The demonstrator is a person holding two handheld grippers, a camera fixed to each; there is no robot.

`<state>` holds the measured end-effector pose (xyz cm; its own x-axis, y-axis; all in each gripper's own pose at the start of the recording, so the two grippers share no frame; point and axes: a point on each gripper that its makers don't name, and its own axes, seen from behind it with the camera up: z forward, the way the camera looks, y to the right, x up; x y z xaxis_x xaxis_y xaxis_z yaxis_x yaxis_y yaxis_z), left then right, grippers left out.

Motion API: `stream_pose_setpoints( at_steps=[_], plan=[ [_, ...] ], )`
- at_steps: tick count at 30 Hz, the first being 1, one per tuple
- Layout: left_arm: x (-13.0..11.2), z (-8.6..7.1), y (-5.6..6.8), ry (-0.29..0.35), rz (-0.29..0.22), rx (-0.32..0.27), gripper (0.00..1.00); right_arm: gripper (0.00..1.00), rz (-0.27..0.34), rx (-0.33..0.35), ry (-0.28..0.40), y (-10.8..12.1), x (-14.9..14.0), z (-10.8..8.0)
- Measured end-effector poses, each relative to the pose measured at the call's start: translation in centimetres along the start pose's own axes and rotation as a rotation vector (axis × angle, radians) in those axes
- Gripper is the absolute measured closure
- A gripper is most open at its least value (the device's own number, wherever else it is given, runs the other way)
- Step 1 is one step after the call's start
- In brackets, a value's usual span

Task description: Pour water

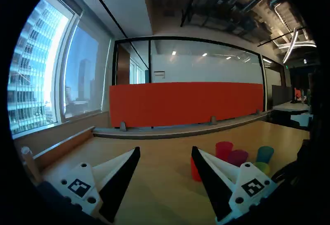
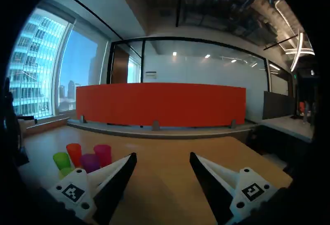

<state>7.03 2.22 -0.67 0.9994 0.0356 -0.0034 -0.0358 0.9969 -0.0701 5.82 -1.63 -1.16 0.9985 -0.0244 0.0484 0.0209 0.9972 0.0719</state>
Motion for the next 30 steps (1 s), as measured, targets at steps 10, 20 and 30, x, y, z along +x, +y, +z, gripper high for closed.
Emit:
stream_pose_setpoints(
  at_steps=[10,20,30],
  plan=[
    [0.2,-0.1,0.2,0.034,0.023,0.024,0.08,0.01,0.011,-0.016,0.038,-0.2,1.5,0.0],
    [-1.4,0.0,0.0,0.029,0.008,0.039,0.07,0.01,0.028,-0.007,0.038,-0.6,1.7,-0.4],
    [-3.6,0.1,-0.7,0.024,-0.001,0.045,0.08,0.01,0.040,-0.015,0.019,-0.6,0.9,-0.4]
  ],
)
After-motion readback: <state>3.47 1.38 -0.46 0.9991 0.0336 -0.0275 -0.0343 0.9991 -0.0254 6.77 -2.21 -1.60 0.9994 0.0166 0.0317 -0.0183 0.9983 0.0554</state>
